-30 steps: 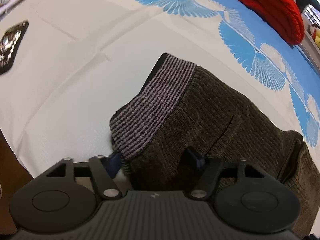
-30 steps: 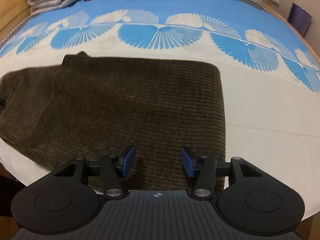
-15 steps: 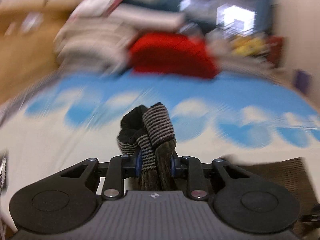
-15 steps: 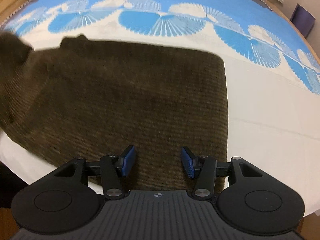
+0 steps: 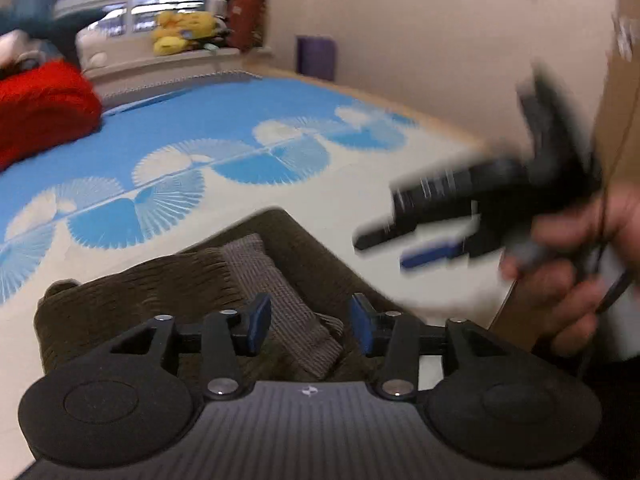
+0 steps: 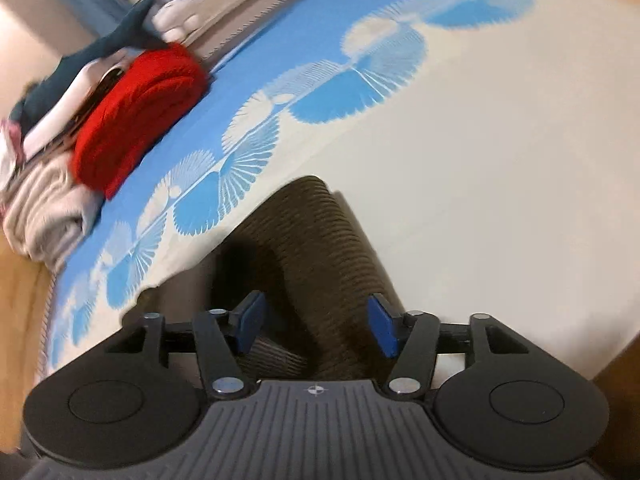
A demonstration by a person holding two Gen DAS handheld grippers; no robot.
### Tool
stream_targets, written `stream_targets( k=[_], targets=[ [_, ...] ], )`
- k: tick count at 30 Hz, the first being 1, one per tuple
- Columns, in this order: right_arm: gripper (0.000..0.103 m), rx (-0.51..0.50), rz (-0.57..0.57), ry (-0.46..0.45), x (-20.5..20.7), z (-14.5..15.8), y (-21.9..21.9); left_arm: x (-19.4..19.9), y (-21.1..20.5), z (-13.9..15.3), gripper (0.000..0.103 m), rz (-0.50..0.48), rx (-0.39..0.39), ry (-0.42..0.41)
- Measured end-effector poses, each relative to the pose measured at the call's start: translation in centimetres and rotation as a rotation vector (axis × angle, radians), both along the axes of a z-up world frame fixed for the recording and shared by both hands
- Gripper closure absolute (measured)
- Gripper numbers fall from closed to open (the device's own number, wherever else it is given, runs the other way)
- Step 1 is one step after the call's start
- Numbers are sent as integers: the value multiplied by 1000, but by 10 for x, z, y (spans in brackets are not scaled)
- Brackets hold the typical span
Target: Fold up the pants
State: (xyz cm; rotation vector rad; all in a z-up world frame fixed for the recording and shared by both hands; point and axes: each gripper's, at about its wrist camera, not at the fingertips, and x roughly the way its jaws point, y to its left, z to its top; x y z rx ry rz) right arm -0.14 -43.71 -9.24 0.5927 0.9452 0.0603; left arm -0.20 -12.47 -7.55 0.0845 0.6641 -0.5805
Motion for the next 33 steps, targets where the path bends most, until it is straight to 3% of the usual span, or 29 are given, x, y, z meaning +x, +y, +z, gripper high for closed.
stream_targets(
  k=[1,4,7,9,11,12,14,16,18,20,22,25,28,30,33],
  targets=[
    [37,10,15,9,2,-2,3,2,17,8,39,18,-36,-13],
    [30,33,84,18,12,-5,19,14,68,13,38,150,-78,5],
    [20,42,167,43,22,-9,43,33,113,-6,59,320,-67,164],
    [14,23,213,96,32,-16,57,45,130,-27,60,374,-51,302],
    [13,-50,233,175,39,-28,72,57,134,-55,61,352,-14,449],
    [13,-72,234,194,41,-32,78,55,128,-67,61,324,39,470],
    [11,-89,253,196,44,-34,90,50,112,-75,60,274,164,383],
    [8,-135,265,189,45,-34,101,44,104,-75,60,257,206,333],
    [16,-171,258,184,45,-35,106,44,115,-77,60,272,174,344],
    [35,-211,270,133,39,-27,109,38,121,-74,60,291,131,359],
    [62,-296,317,38,28,-11,120,27,125,-67,60,300,109,362],
    [72,-264,341,-142,6,23,112,23,118,-56,60,300,100,327],
    [72,-267,326,-316,-19,58,90,17,117,-35,59,279,38,275],
    [72,-297,262,-270,-21,56,69,15,113,-31,59,252,18,260],
    [71,-247,104,81,3,2,23,20,92,-49,51,182,114,309]
  ],
)
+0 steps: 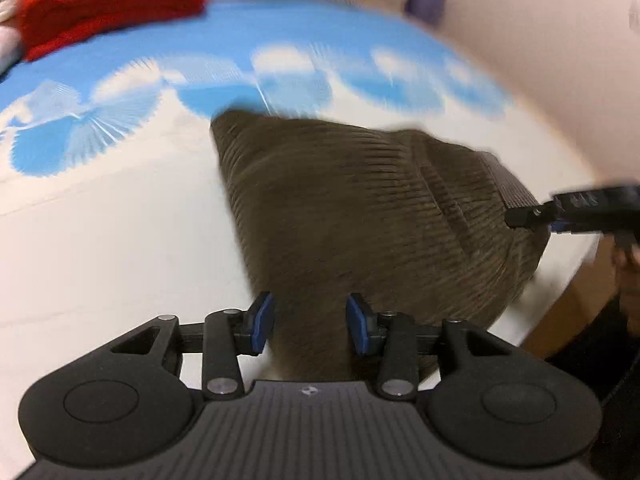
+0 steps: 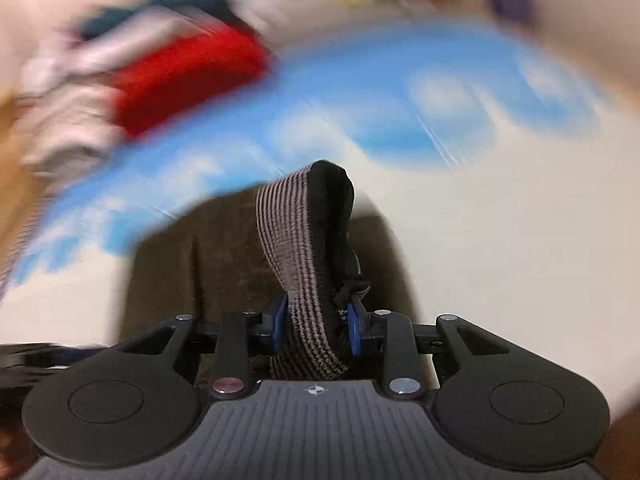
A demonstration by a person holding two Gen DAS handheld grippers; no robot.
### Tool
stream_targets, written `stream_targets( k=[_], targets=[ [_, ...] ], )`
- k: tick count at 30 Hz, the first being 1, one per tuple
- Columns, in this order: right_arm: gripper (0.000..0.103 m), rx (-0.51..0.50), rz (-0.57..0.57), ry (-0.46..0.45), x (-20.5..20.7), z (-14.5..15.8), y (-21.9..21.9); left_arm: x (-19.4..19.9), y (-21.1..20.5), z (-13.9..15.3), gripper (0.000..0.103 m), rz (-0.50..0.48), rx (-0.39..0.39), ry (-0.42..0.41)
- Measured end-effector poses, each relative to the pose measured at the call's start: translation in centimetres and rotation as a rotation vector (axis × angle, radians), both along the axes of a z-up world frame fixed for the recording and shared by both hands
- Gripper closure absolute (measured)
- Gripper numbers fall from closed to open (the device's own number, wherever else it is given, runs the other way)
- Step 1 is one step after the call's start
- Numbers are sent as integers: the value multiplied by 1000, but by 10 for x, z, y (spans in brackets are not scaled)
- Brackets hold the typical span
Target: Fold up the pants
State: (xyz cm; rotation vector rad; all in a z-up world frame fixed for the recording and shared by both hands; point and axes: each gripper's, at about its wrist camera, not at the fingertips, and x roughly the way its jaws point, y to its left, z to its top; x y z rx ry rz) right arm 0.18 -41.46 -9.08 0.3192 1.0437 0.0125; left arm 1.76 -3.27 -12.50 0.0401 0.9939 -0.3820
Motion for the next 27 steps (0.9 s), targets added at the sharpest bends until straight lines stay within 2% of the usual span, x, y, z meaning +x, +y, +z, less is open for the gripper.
stream_targets(
  k=[1,3,5,6,8,10,12,14,16,18,21,22,24,25,27],
  targets=[
    [70,13,-34,48,4,-12,-9,0,-7,-6,48,-27,30,19],
    [69,5,-9,20,7,-9,-9,2,-14,-6,48,-48,81,6],
    [61,-63,55,-15,6,-3,4,8,-10,2,49,-42,70,27],
    [54,-95,67,-13,3,-3,7,9,-6,7,49,-27,60,18],
    [52,-118,54,-69,-1,7,7,12,2,24,49,17,48,-58],
    [52,-126,63,-175,-8,23,6,16,5,40,49,47,8,-133],
    [51,-145,119,-226,-14,29,7,27,4,49,60,56,-42,-186],
    [51,-179,166,-182,-11,21,8,40,-6,51,80,41,-45,-224],
    [52,-211,178,-97,-6,4,9,55,-15,48,86,24,-27,-255],
    [51,-189,169,-57,-4,-6,5,73,-19,38,86,33,1,-244],
    [47,-162,165,-43,2,-10,-2,105,-17,-15,85,47,96,-128],
    [44,-141,161,-36,4,-12,-2,107,-17,-25,85,44,100,-125],
    [43,-118,150,-19,7,-17,-3,104,-26,-23,85,30,144,-156],
    [38,-114,140,-15,9,-18,-5,102,-28,-19,85,42,147,-157],
    [30,-66,100,0,13,-19,-11,99,-16,-11,83,112,59,-138]
  ],
)
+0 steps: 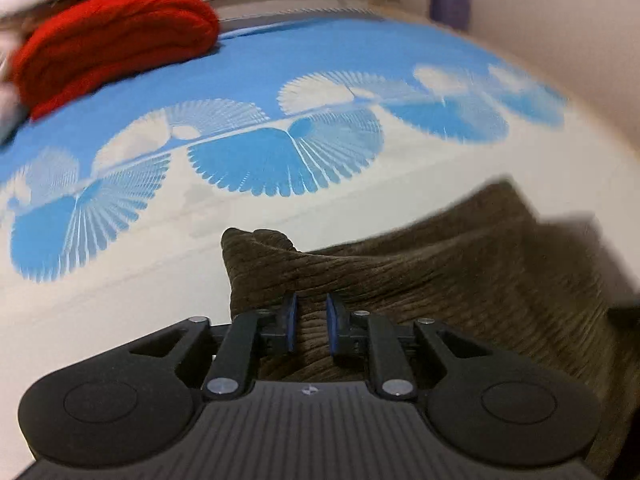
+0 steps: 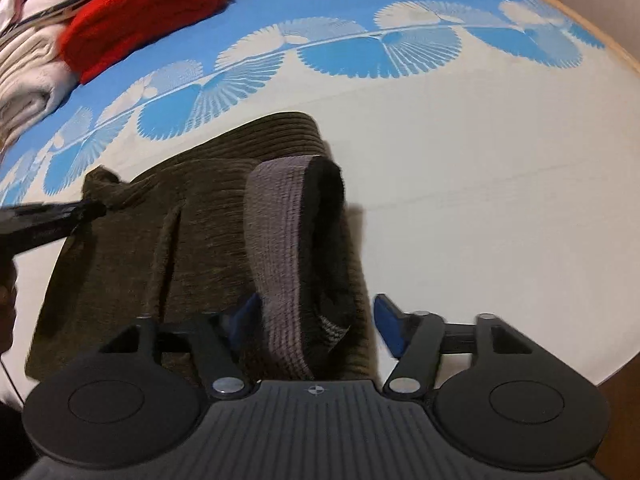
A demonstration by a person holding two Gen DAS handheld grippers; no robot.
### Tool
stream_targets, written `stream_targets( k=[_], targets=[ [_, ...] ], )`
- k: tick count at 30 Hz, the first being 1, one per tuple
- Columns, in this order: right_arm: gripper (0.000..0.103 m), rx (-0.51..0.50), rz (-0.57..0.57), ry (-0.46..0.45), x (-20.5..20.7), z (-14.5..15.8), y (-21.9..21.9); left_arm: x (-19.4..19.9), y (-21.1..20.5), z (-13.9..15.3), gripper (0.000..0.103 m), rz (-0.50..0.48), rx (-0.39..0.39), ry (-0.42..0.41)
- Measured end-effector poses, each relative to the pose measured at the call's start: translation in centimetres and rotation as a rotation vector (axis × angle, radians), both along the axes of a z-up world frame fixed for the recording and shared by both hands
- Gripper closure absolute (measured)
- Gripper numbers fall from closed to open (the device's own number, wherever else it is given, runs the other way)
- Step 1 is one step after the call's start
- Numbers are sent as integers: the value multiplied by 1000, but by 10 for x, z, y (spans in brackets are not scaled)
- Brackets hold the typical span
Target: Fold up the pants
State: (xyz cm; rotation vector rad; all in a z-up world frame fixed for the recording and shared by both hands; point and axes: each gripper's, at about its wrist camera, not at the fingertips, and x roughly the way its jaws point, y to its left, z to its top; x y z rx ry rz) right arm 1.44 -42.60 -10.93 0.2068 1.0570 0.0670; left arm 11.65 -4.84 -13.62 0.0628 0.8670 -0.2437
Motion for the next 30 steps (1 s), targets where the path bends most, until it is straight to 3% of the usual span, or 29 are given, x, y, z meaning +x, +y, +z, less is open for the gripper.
stream_targets(
  k=[1,2,4,7,11,12,13,14,15,17,19,22,24,27,28,30],
  targets=[
    [23,32,-25,11,4,-4,-4,-1,10,3,72,53,-77,23],
    [20,64,-52,26,8,-7,-7,-3,24,4,47,124,-179,51],
    [14,103,-81,49,15,-14,-9,-8,44,4,12,240,-283,85],
    [4,126,-95,91,25,-30,-3,-15,61,-13,11,305,-352,201],
    [1,190,-109,118,34,-46,5,-17,64,-45,15,227,-510,394],
    [2,181,-105,114,35,-45,9,-16,62,-49,18,201,-524,407],
    [7,173,-103,110,35,-43,13,-15,61,-49,30,182,-517,388],
    [11,170,-113,103,35,-40,14,-14,60,-47,36,173,-495,378],
    [19,176,-127,94,33,-36,15,-12,60,-45,41,164,-488,371],
    [36,171,-132,50,30,-23,23,-7,61,-36,62,141,-479,330],
    [51,149,-84,-31,27,-6,40,-6,61,-13,64,118,-415,224],
    [54,138,-6,-164,29,16,70,-3,77,26,65,129,-353,50],
    [54,155,23,-256,36,28,88,2,99,41,64,173,-390,-2],
    [48,177,69,-377,52,36,114,12,133,44,49,259,-427,-44],
    [40,169,74,-375,61,33,120,15,142,41,42,319,-388,-45],
    [27,80,53,-291,79,20,128,11,156,38,42,430,-278,-50]
  ],
)
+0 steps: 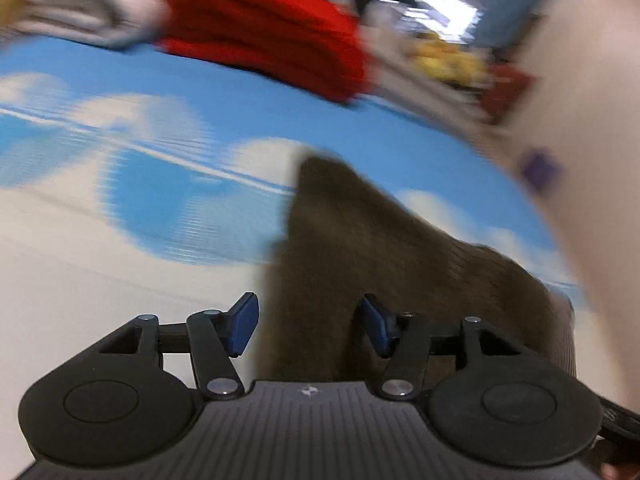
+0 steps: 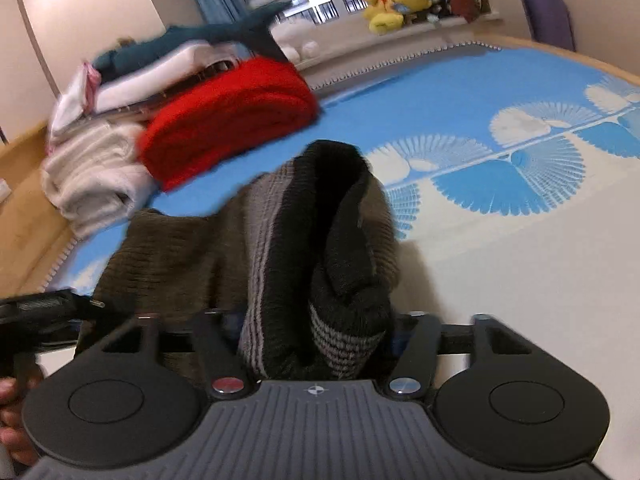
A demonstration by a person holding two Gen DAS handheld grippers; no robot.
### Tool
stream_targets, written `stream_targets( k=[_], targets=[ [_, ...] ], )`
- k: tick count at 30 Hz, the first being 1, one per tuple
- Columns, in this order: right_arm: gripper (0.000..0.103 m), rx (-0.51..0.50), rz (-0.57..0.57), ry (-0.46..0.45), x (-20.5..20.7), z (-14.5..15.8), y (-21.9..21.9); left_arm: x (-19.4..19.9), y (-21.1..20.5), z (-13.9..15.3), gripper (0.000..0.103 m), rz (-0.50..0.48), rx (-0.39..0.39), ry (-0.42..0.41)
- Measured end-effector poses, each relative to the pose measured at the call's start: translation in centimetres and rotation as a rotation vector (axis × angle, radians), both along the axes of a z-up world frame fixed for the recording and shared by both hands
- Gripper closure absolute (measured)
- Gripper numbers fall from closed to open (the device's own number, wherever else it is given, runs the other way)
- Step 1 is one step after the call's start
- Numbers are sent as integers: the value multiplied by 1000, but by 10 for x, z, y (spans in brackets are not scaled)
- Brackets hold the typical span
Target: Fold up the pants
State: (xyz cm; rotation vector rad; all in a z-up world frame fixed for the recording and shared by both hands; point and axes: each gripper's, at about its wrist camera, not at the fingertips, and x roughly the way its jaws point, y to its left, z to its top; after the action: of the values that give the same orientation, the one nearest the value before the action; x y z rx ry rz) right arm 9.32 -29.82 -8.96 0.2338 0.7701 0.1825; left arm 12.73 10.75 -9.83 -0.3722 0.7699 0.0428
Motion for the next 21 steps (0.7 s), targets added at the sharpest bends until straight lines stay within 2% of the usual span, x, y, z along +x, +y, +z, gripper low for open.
stream_targets(
  k=[2,3,5,6,7,8,9,10,11,13,14,15,17,20,21],
  targets=[
    [38,-111,-83,80,6,-16,3,-5,4,1,42,4,5,12],
    [42,-109,-109,78,4,-17,2,-8,2,1,42,-35,-16,11],
    [42,-64,-117,66,1,-12,-2,-14,-9,0,43,-117,-13,19],
    [42,-58,-96,59,0,-11,-2,-13,-19,-6,45,-158,26,49],
    [43,-70,-71,59,-1,-13,0,-11,-28,-18,52,-192,79,108],
    [43,-92,-51,81,1,-21,1,-11,-36,-36,51,-222,128,199],
    [39,-117,-42,114,5,-28,1,-14,-40,-52,49,-233,144,241],
    [26,-132,-53,141,6,-32,-2,-18,-40,-55,45,-217,141,229],
    [23,-128,-73,155,6,-35,-4,-23,-40,-52,45,-200,135,224],
    [23,-98,-121,172,2,-28,-14,-27,-41,-32,45,-182,164,196],
    [24,-106,-129,161,-2,-20,-15,-34,-44,-18,41,-180,203,159],
    [26,-125,-130,133,-10,-11,-15,-38,-47,-7,37,-179,243,131],
    [28,-150,-112,56,-25,11,-14,-54,-54,22,17,-175,303,67],
    [27,-167,-48,-79,-53,54,-9,-89,-63,67,13,-173,317,-64],
    [22,-174,-30,-116,-65,65,-7,-101,-67,77,10,-174,324,-102]
  ],
)
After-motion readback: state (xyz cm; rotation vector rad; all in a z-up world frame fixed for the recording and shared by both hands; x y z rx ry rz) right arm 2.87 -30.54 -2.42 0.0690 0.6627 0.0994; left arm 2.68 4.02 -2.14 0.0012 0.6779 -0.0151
